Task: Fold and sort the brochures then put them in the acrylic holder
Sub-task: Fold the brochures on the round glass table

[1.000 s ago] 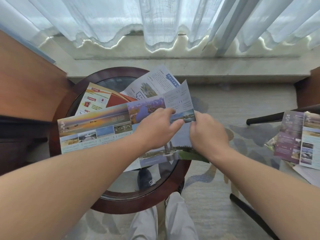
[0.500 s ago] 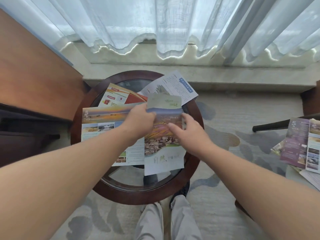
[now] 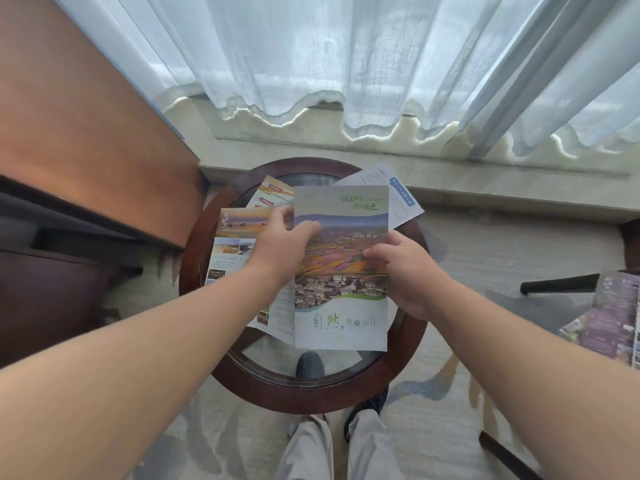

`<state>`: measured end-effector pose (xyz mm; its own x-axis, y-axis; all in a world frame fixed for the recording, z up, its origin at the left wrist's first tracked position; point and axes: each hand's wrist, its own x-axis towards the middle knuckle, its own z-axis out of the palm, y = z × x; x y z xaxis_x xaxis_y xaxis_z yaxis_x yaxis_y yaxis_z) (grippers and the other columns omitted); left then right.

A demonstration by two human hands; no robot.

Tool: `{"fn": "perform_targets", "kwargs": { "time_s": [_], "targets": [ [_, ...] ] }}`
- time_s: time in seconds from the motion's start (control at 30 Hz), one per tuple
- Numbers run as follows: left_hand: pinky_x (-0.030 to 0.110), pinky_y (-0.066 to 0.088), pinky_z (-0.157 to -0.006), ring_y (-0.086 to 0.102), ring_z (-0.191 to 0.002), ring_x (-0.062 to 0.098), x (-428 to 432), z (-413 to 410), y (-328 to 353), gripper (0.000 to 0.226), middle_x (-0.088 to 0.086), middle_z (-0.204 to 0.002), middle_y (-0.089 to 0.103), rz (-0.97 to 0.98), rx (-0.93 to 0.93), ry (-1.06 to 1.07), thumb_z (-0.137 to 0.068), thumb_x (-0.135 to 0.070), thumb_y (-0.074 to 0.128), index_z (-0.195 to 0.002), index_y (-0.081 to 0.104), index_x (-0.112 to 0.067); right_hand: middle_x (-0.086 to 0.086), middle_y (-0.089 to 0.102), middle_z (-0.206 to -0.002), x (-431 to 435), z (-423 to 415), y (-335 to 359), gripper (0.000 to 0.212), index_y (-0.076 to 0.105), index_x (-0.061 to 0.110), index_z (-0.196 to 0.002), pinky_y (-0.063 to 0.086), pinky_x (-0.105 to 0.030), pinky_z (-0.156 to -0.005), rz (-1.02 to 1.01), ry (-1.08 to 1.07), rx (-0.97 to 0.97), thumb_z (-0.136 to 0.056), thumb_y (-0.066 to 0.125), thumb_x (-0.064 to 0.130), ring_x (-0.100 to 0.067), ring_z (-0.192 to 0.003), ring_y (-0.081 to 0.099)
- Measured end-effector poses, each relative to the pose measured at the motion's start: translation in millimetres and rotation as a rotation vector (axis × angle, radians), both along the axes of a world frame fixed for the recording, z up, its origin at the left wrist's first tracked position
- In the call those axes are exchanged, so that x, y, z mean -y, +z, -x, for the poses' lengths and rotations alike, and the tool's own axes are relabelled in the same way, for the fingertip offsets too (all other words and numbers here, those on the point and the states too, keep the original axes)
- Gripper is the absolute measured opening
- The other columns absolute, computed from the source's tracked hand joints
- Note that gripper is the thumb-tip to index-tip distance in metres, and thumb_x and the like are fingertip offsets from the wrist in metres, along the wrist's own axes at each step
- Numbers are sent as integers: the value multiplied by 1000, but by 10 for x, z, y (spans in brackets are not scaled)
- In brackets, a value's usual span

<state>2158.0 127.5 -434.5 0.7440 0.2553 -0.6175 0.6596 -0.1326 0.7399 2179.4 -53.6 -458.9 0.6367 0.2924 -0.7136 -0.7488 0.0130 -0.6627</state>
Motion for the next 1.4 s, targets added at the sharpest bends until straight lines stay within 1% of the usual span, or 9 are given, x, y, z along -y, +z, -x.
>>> {"fn": "perform_targets", "kwargs": {
  "time_s": [0.1,0.27,0.43,0.53,0.73,0.9,1.03,1.17,1.4],
  "targets": [
    [52,43,-104,53,-124,26,-41,46,67,77,0,-136,56,102,-10,18,-71,-44,63,-143,40,-26,-22,69,-112,-95,10,113,33,60,10,-118,55,-52,-87,-46,23,-8,-93,44,-5,-37,-99,67],
    [52,51,-96,64,-108,28,-34,65,154,28,2,-110,71,101,55,61,-84,-22,61,-112,66,-24,-17,72,-103,-155,23,211,34,60,11,-117,58,-46,-79,-38,32,2,-92,44,-5,-32,-89,69],
    [32,49,-74,63,-104,17,-143,117,261,65,-1,-123,62,94,30,73,-74,-48,65,-134,49,-28,-18,72,-106,-135,39,284,36,67,12,-109,54,-54,-86,-146,44,4,-81,48,-1,-39,-99,67],
    [35,51,-84,65,-105,16,-193,185,308,82,-3,-123,65,130,27,47,-64,-65,68,-136,48,-30,-15,73,-103,-146,58,357,42,70,16,-107,58,-54,-82,-270,109,-40,-72,48,6,-36,-95,70],
    [50,52,-95,67,-104,23,-236,266,543,60,-3,-113,70,81,142,31,-68,-63,67,-119,58,-34,-12,75,-91,-252,105,530,44,80,18,-89,59,-38,-55,-460,181,-95,-75,41,4,-30,-79,74],
    [51,55,-89,69,-96,23,-333,259,767,8,-1,-101,73,-74,225,49,-91,-24,64,-99,65,-26,-13,74,-95,-430,134,625,37,75,17,-95,60,-43,-72,-271,134,-5,-86,43,-1,-30,-87,73],
    [49,55,-91,69,-98,22,-354,248,915,18,0,-103,74,38,266,62,-97,-14,56,-102,66,-28,-11,72,-107,-484,79,775,35,59,15,-117,50,-53,-98,-127,60,117,-87,50,-1,-31,-102,69],
    [46,58,-84,70,-100,29,-334,243,995,19,7,-107,73,207,248,84,-98,-12,53,-112,64,-21,-14,73,-103,-417,75,915,25,61,15,-112,53,-53,-90,-168,132,75,-90,54,5,-33,-94,71],
    [37,45,-90,47,-112,20,-291,245,955,33,-5,-119,47,-386,244,-36,-89,-32,60,-119,47,-30,-21,70,-115,-324,101,930,30,62,10,-116,53,-54,-91,-138,16,72,-98,44,-5,-39,-104,68]
  ]
}}
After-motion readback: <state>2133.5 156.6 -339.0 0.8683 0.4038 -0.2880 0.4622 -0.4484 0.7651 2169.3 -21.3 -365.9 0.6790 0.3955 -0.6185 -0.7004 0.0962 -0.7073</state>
